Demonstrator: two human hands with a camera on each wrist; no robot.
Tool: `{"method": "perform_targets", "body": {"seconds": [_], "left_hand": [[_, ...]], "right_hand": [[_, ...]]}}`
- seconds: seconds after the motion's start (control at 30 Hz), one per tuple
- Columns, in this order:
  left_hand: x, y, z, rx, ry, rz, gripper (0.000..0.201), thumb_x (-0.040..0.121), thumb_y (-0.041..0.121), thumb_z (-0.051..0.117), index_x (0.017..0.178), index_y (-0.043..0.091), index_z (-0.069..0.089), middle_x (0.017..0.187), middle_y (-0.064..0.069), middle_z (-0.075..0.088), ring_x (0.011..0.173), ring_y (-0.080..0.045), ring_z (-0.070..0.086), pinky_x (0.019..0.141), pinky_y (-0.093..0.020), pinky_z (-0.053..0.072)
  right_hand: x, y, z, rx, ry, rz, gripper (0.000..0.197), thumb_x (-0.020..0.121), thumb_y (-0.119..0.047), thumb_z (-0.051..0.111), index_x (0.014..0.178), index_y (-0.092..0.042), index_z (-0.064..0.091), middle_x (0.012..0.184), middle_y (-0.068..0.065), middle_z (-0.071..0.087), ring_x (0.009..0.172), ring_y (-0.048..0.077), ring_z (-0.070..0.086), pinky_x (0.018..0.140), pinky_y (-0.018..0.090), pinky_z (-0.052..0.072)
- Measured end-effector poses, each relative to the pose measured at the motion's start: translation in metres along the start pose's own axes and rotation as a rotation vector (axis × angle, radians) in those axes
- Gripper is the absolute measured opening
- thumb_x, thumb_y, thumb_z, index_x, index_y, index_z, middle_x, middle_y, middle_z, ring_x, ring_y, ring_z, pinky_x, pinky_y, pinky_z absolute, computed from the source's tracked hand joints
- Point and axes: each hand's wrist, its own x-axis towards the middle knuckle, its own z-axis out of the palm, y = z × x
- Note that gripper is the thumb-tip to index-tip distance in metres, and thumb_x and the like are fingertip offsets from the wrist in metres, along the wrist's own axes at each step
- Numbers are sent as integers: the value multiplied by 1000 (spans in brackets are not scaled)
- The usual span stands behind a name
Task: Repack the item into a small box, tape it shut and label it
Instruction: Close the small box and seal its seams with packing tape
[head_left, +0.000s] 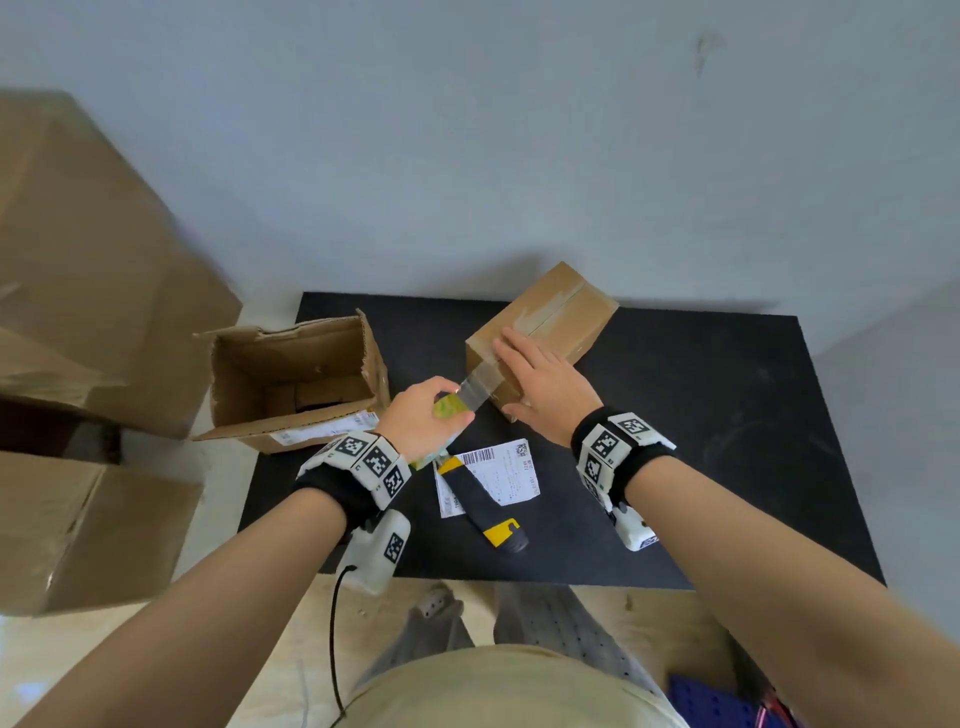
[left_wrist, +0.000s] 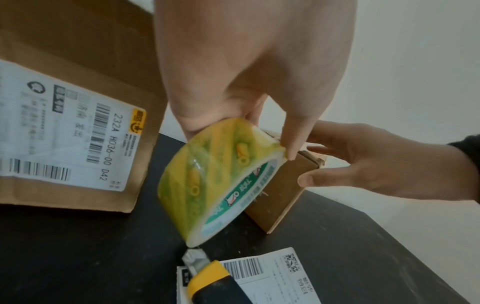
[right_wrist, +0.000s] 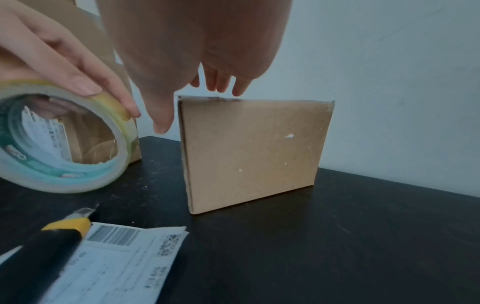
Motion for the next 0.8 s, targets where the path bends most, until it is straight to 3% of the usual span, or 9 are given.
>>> {"method": "perform_targets", "body": {"seconds": [0.1,0.2,0.27,0.4,0.57,0.8], "left_hand": [[0,-3,-2,-18,-2,45,43,85,31,66,125,18,54,116,-1,63,101,-14,58,90,-29,47],[-2,-8,-3,-31,11,85,44,86,30,66,126,15,55,116,-3,63,105,-19,59,93,-35,48],[-2,-12,-3,-54,11,122,45,85,29,66,126,13,55,116,-5,64,104,-20,60,93,-38,49],[-1,-20,-1,-87,1,156,43,84,29,67,122,12,58,109,-4,66,100,-19,61,90,-38,50],[1,-29,2,-46,-26,151,51,83,35,67,128,13,54,119,-5,62,109,-20,58,94,-38,49],[1,-30,2,-46,-10,139,52,85,33,66,131,13,49,124,-7,59,113,-21,56,97,-39,47]], "right_hand": [[-12,-17,0,45,62,42,66,88,-25,62,144,-11,30,154,7,25,137,25,32,113,37,27],[-28,-37,10,68,186,40,47,80,-14,70,124,-1,55,129,17,52,109,35,56,90,42,48],[-37,-48,19,83,232,72,38,79,-12,70,114,0,60,117,17,57,99,35,58,80,40,50],[-54,-67,46,88,55,173,36,91,-26,57,122,-8,54,124,8,50,110,26,50,86,35,42],[-64,-85,75,87,-167,290,49,90,-38,57,129,-13,45,128,5,45,114,26,50,87,37,45],[-58,-88,98,118,-253,377,65,84,-35,67,136,-14,36,129,6,43,116,27,48,89,41,48]]}}
